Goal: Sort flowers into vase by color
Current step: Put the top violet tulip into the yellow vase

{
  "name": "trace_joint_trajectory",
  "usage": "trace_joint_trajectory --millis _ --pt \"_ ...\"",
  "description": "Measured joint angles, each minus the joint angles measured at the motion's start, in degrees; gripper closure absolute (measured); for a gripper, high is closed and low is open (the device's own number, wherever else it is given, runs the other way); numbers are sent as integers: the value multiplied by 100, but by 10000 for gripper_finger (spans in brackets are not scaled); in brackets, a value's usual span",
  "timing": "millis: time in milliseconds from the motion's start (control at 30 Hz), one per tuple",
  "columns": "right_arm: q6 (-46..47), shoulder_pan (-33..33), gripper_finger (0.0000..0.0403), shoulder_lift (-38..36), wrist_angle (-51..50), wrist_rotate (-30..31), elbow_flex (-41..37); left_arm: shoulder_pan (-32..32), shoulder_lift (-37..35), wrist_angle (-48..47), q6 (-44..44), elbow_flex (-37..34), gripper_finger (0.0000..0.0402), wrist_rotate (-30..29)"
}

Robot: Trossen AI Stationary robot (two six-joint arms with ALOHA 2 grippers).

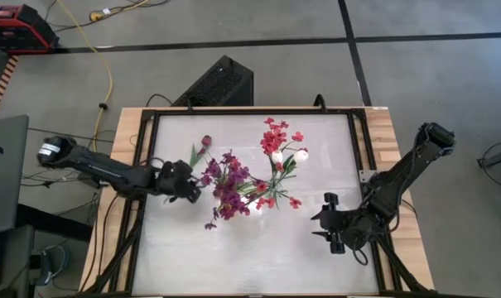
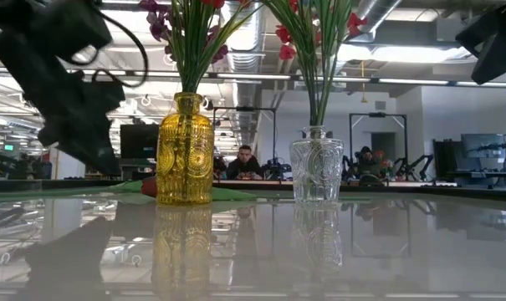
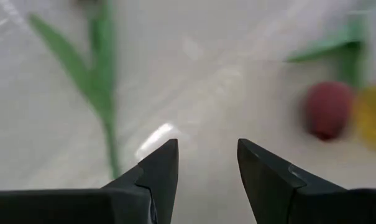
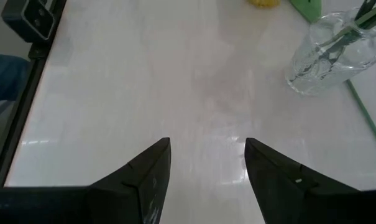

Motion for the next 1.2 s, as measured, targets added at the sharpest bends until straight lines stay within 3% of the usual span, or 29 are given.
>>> trace_joint_trajectory --millis 333,567,800,1200 --pt "-10 -123 171 0 -26 -4 0 1235 787 -31 413 0 248 333" --pt "-17 -135 171 0 -230 -15 0 1300 605 -37 747 135 248 307" --pt "-152 -236 171 0 -242 -13 0 1441 616 -679 807 291 248 166" --pt "-258 -251 171 0 -244 -9 0 1803 1481 -156 1233 314 249 515"
